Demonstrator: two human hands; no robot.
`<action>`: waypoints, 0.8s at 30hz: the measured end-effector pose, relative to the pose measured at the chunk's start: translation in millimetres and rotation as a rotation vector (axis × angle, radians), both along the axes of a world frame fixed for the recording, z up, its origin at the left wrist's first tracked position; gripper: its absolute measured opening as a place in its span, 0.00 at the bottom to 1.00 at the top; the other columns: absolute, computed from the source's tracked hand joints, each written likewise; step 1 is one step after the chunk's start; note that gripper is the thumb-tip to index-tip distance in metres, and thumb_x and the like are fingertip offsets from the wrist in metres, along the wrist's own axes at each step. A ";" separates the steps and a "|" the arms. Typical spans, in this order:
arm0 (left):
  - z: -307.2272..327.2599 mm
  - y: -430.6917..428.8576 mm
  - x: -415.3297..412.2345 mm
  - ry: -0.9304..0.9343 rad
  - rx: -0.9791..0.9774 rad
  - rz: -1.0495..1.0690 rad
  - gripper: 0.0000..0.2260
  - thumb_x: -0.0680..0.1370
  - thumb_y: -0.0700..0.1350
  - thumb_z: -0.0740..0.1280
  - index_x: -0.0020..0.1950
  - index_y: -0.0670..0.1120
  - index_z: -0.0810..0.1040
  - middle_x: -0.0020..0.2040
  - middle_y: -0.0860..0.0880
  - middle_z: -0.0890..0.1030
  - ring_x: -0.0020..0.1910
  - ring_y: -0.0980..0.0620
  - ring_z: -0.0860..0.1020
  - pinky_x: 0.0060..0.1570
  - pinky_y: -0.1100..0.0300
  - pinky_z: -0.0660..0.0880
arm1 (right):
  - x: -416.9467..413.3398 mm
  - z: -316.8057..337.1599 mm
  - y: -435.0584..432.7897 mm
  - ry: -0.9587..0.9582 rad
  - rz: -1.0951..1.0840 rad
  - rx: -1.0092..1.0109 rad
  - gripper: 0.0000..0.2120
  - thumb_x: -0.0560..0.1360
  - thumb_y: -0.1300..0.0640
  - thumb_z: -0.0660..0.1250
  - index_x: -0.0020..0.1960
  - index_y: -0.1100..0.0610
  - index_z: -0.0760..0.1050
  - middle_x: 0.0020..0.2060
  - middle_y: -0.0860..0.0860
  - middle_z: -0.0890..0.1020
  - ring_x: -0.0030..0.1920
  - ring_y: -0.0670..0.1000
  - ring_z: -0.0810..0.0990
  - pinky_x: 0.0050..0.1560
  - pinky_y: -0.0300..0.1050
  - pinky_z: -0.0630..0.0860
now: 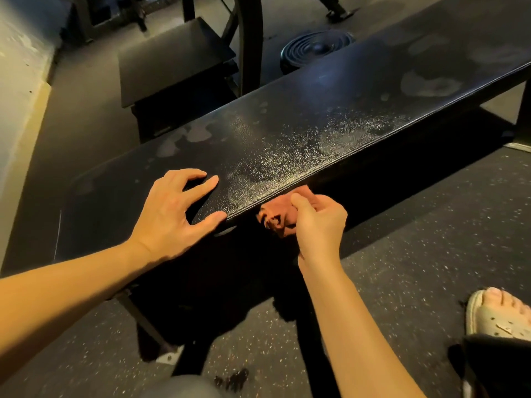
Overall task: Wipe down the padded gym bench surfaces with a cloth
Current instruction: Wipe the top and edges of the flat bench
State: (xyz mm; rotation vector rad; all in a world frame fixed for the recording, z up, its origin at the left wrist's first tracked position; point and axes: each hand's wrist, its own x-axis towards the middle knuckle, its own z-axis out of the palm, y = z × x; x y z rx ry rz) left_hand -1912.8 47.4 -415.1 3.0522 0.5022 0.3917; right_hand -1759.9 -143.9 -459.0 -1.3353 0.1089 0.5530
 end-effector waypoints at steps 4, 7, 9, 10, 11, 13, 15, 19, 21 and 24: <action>0.4 -1.4 -1.0 -0.010 -0.002 -0.002 0.30 0.77 0.65 0.64 0.74 0.49 0.77 0.68 0.46 0.75 0.67 0.45 0.72 0.66 0.52 0.64 | 3.1 -8.5 -3.4 0.114 0.045 -0.070 0.16 0.77 0.69 0.67 0.33 0.56 0.76 0.44 0.48 0.84 0.35 0.41 0.81 0.30 0.36 0.74; 0.2 -1.3 0.0 -0.016 -0.012 -0.004 0.31 0.76 0.65 0.64 0.74 0.50 0.76 0.68 0.47 0.75 0.68 0.46 0.72 0.67 0.50 0.65 | 21.3 -9.0 -13.1 0.002 -0.101 -0.068 0.09 0.76 0.68 0.67 0.37 0.61 0.76 0.30 0.48 0.82 0.26 0.40 0.78 0.29 0.36 0.72; -1.0 -1.2 -0.6 -0.007 -0.017 -0.005 0.31 0.76 0.65 0.64 0.74 0.50 0.76 0.68 0.47 0.75 0.68 0.46 0.72 0.68 0.48 0.65 | 36.5 -7.2 -21.1 -0.136 -0.304 -0.096 0.03 0.74 0.62 0.70 0.45 0.62 0.77 0.37 0.54 0.83 0.36 0.46 0.81 0.39 0.44 0.77; -1.6 -0.8 -0.9 -0.007 -0.021 -0.002 0.31 0.77 0.65 0.64 0.74 0.50 0.76 0.68 0.47 0.75 0.68 0.46 0.71 0.68 0.47 0.66 | 44.3 -5.2 -24.3 -0.160 -0.396 -0.089 0.07 0.74 0.60 0.71 0.50 0.62 0.77 0.43 0.57 0.83 0.41 0.48 0.82 0.44 0.46 0.79; -1.4 -0.4 -0.9 -0.008 -0.023 -0.001 0.31 0.77 0.65 0.64 0.74 0.50 0.76 0.68 0.47 0.75 0.68 0.46 0.71 0.68 0.48 0.66 | 50.6 -2.7 -26.1 -0.159 -0.468 -0.056 0.09 0.75 0.61 0.71 0.53 0.63 0.76 0.46 0.57 0.83 0.44 0.48 0.83 0.46 0.43 0.80; -1.7 0.2 -0.7 -0.007 -0.018 -0.006 0.31 0.77 0.66 0.64 0.74 0.50 0.76 0.68 0.47 0.75 0.68 0.46 0.71 0.68 0.49 0.65 | 52.6 2.3 -21.8 -0.169 -0.517 0.079 0.07 0.77 0.67 0.68 0.54 0.66 0.75 0.42 0.57 0.83 0.38 0.46 0.84 0.40 0.39 0.79; -2.0 0.0 -0.7 -0.018 -0.018 -0.007 0.31 0.77 0.65 0.64 0.74 0.49 0.76 0.68 0.47 0.75 0.68 0.46 0.71 0.68 0.49 0.66 | 31.5 9.1 -7.3 -0.192 -0.432 0.211 0.05 0.77 0.73 0.64 0.52 0.68 0.73 0.38 0.60 0.84 0.32 0.54 0.84 0.34 0.46 0.79; -1.2 -0.1 -0.7 -0.011 -0.030 0.002 0.31 0.76 0.66 0.64 0.74 0.50 0.76 0.68 0.47 0.75 0.68 0.46 0.71 0.68 0.48 0.66 | -43.0 -1.9 11.6 -0.045 -0.039 0.246 0.06 0.75 0.70 0.66 0.52 0.66 0.75 0.40 0.62 0.86 0.35 0.63 0.85 0.39 0.57 0.83; -0.5 -0.3 -0.8 -0.007 -0.032 0.002 0.31 0.76 0.66 0.63 0.74 0.50 0.76 0.68 0.47 0.75 0.68 0.46 0.71 0.68 0.48 0.65 | -38.4 1.8 5.1 -0.060 0.027 0.224 0.04 0.74 0.71 0.64 0.49 0.67 0.75 0.36 0.60 0.85 0.31 0.60 0.84 0.36 0.53 0.82; -0.9 -0.7 -0.3 -0.011 -0.017 -0.002 0.31 0.77 0.65 0.63 0.74 0.49 0.76 0.68 0.47 0.75 0.68 0.46 0.71 0.68 0.49 0.65 | 17.8 9.8 -5.4 -0.146 -0.196 0.156 0.04 0.73 0.76 0.61 0.47 0.74 0.73 0.26 0.53 0.82 0.22 0.52 0.78 0.24 0.41 0.74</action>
